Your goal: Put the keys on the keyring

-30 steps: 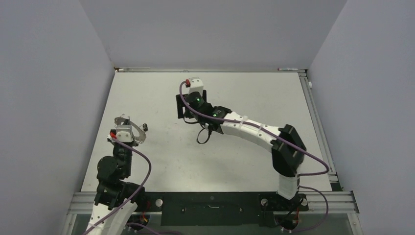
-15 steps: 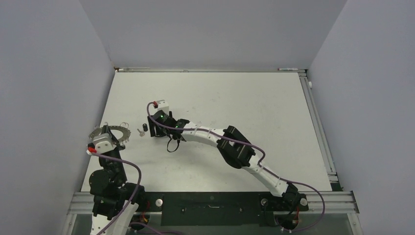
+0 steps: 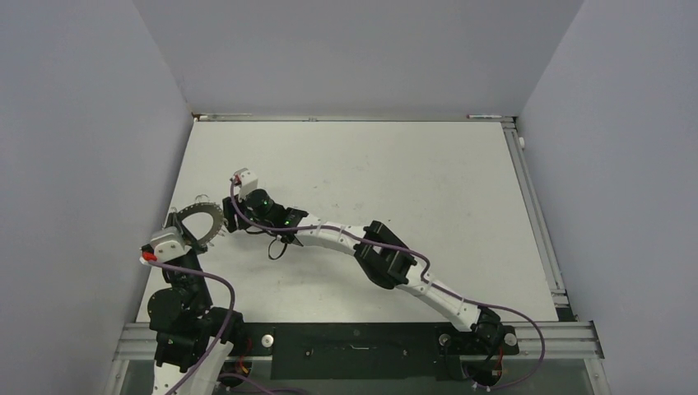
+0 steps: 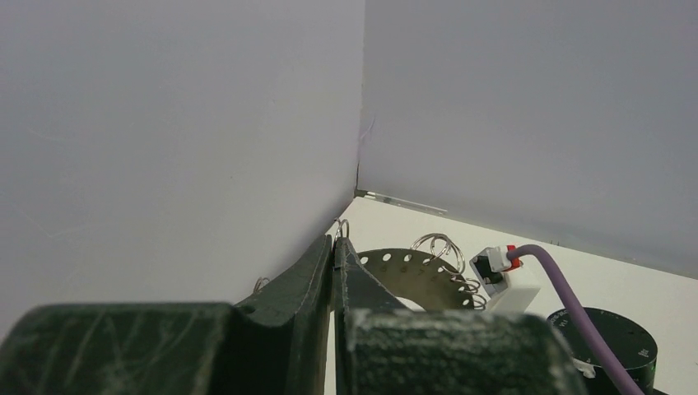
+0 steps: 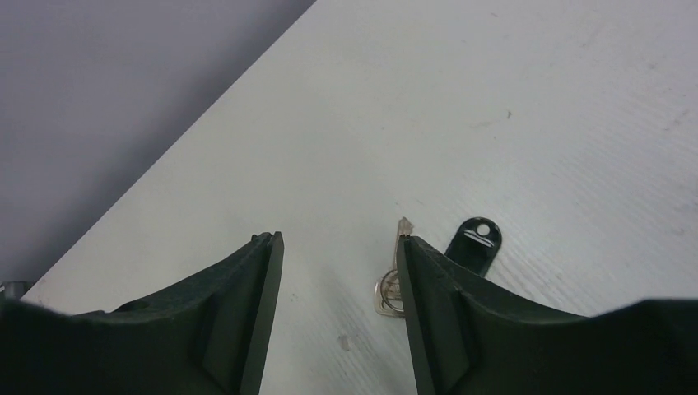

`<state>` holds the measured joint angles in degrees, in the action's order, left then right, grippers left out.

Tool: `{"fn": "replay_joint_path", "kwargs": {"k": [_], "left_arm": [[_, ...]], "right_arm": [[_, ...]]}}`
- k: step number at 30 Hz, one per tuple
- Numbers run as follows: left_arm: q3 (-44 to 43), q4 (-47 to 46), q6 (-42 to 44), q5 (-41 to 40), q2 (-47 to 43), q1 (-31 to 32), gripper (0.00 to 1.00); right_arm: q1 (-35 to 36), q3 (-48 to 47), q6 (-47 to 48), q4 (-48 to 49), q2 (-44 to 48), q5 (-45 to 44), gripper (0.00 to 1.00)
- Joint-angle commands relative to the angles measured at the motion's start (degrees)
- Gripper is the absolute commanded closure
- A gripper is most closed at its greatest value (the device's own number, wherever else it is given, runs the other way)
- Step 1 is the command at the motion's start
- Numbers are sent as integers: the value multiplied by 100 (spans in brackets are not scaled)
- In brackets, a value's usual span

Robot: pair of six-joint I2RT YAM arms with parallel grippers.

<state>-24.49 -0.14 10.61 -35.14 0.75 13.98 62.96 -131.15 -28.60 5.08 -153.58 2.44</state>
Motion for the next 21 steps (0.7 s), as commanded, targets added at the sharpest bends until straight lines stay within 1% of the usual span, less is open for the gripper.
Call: {"fn": "replay_joint_path", "kwargs": {"k": [1,3,7,11,13,17,21], "left_arm": [[-240,-194,-69,-47,-49,-65,100],[-241,-188,-81,-32,-49,-70,100],[-241,-165,-94,-11,-49,-81,100],[-244,-150,-102,41,-49,-90,100],[-247,-146,-101,75,-45,-90,100],[-249,-131,-103,106,-49,-88,100],[-249,-103,-118,132,-47,-85,100]], "right_arm": [[40,-421,142,766,-366,580,47],[49,-500,101,931,-490,608,48],[65,-836,-53,848,-810,455,48],[-11,-789,-310,682,-931,183,49],[-84,-628,-390,539,-848,97,52],[-188,484,-284,562,-191,-8,58],[-329,1990,-153,564,738,-91,64]]}}
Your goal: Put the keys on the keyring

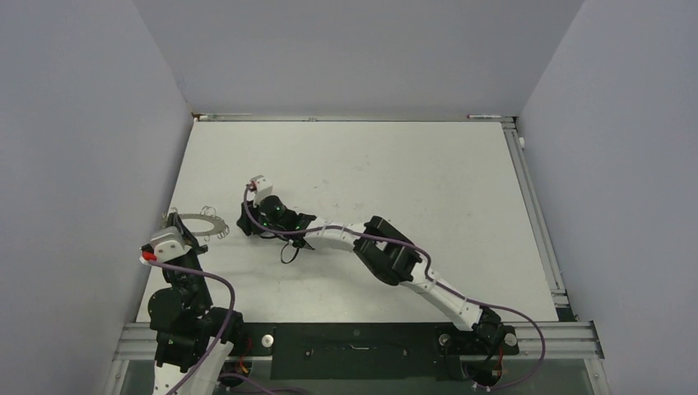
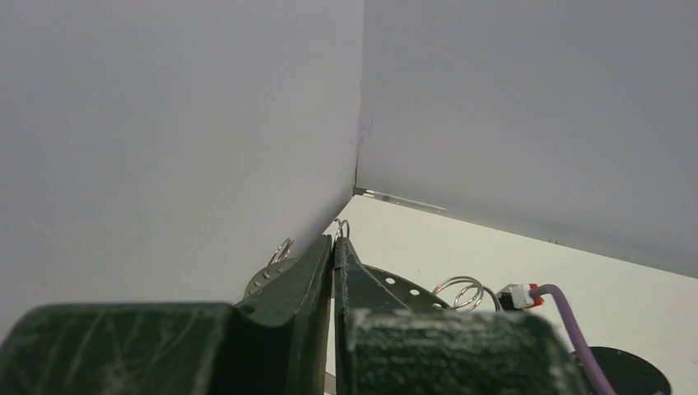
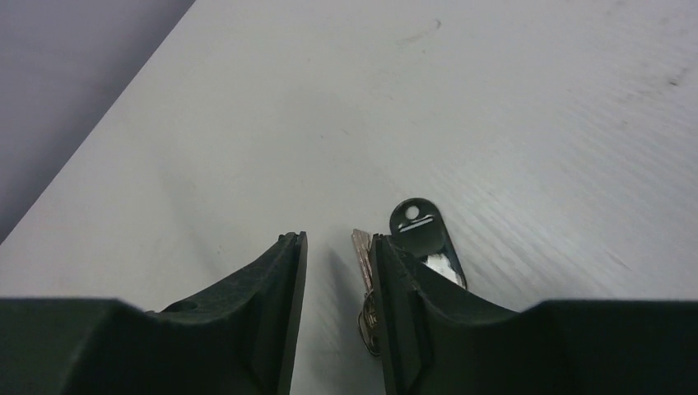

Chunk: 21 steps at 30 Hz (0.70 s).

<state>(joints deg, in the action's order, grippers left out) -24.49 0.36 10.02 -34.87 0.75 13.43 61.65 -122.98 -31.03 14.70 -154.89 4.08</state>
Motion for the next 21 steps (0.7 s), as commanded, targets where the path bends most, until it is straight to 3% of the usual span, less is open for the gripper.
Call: {"fn": "replay_joint_path", "kwargs": {"k": [1,8,11,15,17,21], "left_arm": [[-249,-148,-68,116,-29,-25,100],[-258,-106,-132,214,99,23,100],[-267,-100,-156,254,171,39,100],[-268,-78,-202,317,195,110,100],[-259,-71,-186,348,224,181,100],[-292,-47,-232,520,335,216,100]], "right_arm": [[-277,1635,54,-322,1128,-233,65],[-665,4357,214,-592,3210,-379,68],[-803,5099,496,-1383,4117,-824,68],[-789,5399,943,-3004,5367,-2266,68],[-803,5569,1038,-3369,5976,-2569,64],[-799,5949,1074,-3283,7047,-2597,37]]}}
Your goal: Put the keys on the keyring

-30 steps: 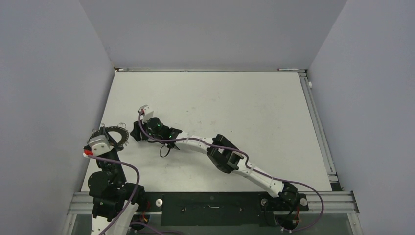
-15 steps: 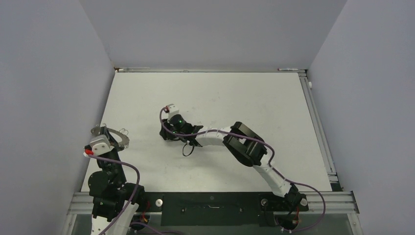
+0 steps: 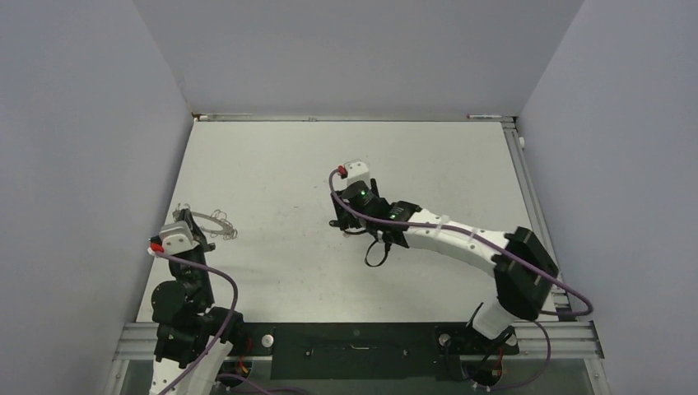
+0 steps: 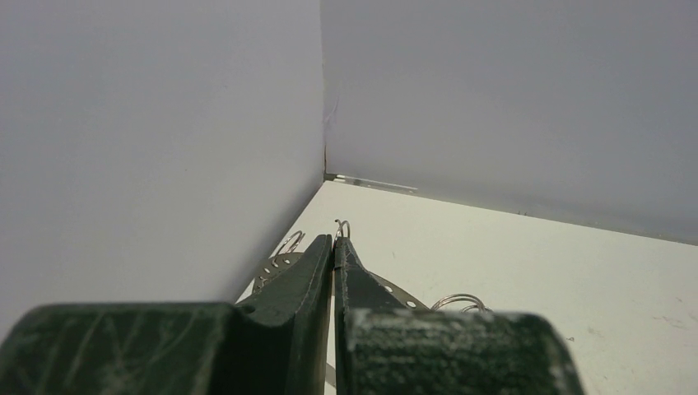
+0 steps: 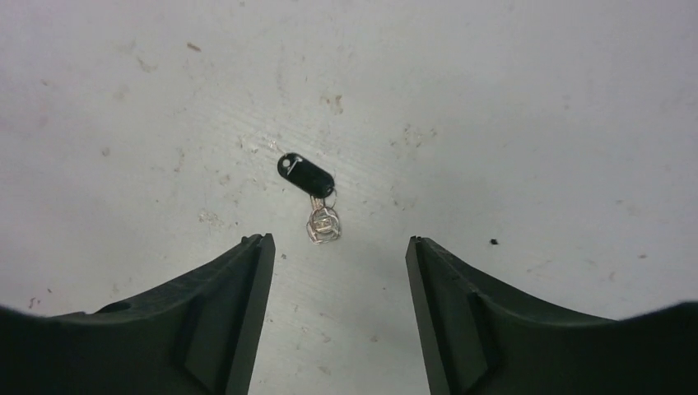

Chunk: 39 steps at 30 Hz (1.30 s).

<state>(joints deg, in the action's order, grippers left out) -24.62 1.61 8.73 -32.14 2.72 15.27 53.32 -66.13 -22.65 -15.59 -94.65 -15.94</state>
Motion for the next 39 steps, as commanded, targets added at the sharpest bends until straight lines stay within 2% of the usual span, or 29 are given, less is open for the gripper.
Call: {"fn": "replay_joint_path", "kwargs": {"k": [1,3,6,10,16,26,39], "left_arm": [[-276,-170,-119,309,166,35,100],[-258,-169,-170,522,243,35,100],[-228,-203,-302,1132,438,52,100],[-271,-172,-445,1643,785,106,100],[-227,-179,-436,2325,1088,245,100],[-203,-169,-400,2378,1096,364,100],[-192,-169,-357,2296,1029,465,100]], "right_arm": [[22,441,280,-63,1198,-536,36],[-35,740,367,295,1326,-405,33],[-248,815,308,386,1040,-73,33],[-447,719,-125,570,615,331,39],[-579,712,-405,1144,148,890,44],[-787,698,-678,1755,-436,1475,52],[-962,569,-837,2013,-1046,1787,63]]}}
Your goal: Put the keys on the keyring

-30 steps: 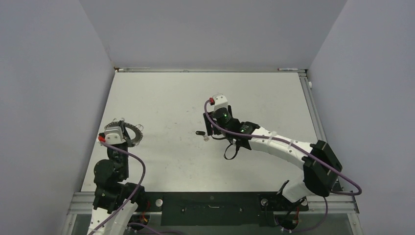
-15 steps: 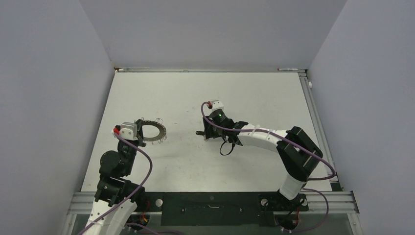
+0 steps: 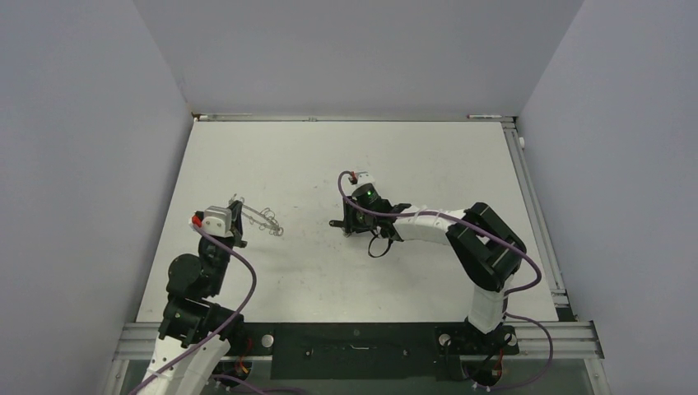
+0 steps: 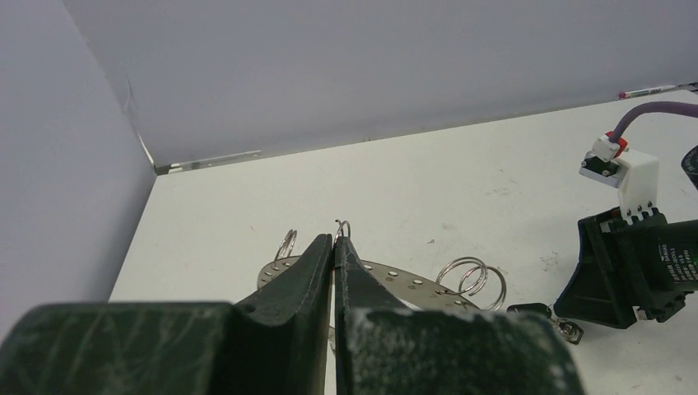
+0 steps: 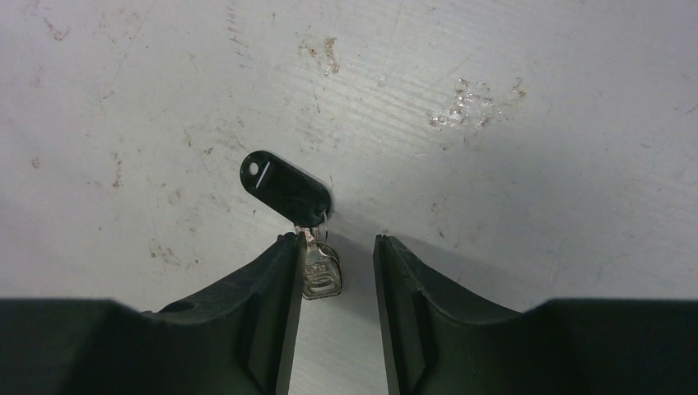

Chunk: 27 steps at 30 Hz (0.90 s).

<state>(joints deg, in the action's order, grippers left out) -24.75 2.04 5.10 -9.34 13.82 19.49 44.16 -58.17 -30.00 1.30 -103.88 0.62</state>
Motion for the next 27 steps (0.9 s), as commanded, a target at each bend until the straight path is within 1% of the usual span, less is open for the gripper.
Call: {"fn": "replay_joint_path", "kwargs": {"k": [1,9,11,22,27], "left_arm": [[-181,-213,8,12,-79,50,100],[-179,-213,26,-13,-116,47,100],[-179,-213,34,-14,-117,49,100],[-188,-213,52,-59,-126,47,100],[-188,-213,61,-63,-134,47,100]], "right_arm": [[-51,-245,-103,319,-149,138,63],[-74,-338,-120,342,-341,203,70],[-73,-344,-114,345,-350,207,73],[-91,-325,-65,263,-304,227,80],[-101,-278,-63,317,-309,304,87]]}}
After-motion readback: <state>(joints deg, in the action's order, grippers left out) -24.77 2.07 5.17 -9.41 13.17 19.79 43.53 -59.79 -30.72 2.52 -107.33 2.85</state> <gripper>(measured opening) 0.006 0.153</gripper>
